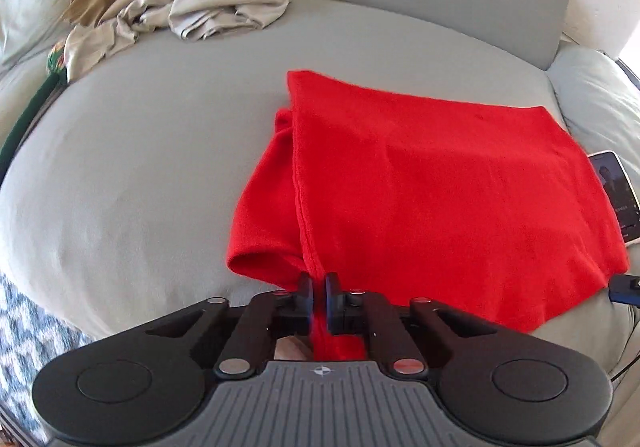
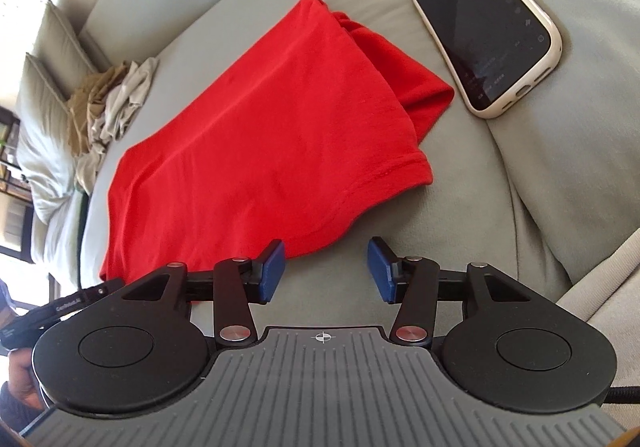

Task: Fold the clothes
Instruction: 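Grasp the folded shirt edge with both grippers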

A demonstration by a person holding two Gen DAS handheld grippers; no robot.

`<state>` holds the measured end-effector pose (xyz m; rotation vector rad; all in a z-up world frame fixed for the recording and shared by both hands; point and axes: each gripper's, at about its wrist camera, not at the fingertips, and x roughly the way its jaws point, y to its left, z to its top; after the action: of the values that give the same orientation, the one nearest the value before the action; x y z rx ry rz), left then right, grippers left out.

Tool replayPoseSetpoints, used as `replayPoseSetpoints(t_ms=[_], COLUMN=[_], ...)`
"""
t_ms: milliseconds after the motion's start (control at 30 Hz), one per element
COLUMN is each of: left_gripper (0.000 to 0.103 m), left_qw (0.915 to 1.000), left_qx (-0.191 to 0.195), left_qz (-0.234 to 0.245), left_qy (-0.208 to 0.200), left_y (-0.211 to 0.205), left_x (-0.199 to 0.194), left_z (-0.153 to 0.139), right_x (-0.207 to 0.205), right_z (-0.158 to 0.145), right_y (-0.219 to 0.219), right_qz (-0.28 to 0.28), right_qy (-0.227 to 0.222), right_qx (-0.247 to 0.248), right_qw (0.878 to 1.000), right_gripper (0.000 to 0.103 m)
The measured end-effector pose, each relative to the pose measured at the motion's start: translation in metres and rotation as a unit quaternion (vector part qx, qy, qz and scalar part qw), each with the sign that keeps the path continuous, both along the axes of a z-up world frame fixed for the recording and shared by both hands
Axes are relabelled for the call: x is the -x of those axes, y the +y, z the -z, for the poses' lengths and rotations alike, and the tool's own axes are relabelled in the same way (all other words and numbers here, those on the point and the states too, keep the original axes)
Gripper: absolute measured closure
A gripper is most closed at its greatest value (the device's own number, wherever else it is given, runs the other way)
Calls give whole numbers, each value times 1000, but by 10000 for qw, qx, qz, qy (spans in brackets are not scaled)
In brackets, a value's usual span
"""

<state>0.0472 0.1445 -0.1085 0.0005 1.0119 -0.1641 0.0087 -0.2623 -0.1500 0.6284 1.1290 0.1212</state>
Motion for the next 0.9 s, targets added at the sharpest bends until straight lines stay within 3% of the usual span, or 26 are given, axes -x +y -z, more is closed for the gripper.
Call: replayPoseSetpoints(t_ms=[167, 233, 367, 433, 567, 767, 900], left_gripper=[99, 99, 95, 94, 90, 76, 76], left_qw=[9984, 9990, 9978, 9973, 9988, 9881, 9780], left_qx=[-203, -271, -472, -422, 267, 1232, 1794], left_qz=[262, 149, -206, -330, -371, -801, -1065], left_qy=[-462, -317, 426, 507, 188, -451, -63], left_y=[-3, 0, 12, 20, 37, 55, 52], left_x=[1, -9, -20, -12, -3, -41, -101], left_z=[-30, -26, -1, 3, -18, -53, -42], right_x=[-2, -2, -2, -2, -2, -19, -46], right_z=[1, 1, 0, -2, -14, -71, -99], right_y=[-2, 0, 2, 1, -3, -8, -15], right_qz=[35, 19, -17, -17, 56, 251, 574], right_qy=[40, 46, 19, 44, 86, -870, -1307], right_qx=[-34, 0, 28, -29, -293, -598, -638], right_qw=[10000, 10000, 10000, 10000, 9995, 9941, 9877], right_gripper=[50, 49, 46, 42, 42, 42, 45])
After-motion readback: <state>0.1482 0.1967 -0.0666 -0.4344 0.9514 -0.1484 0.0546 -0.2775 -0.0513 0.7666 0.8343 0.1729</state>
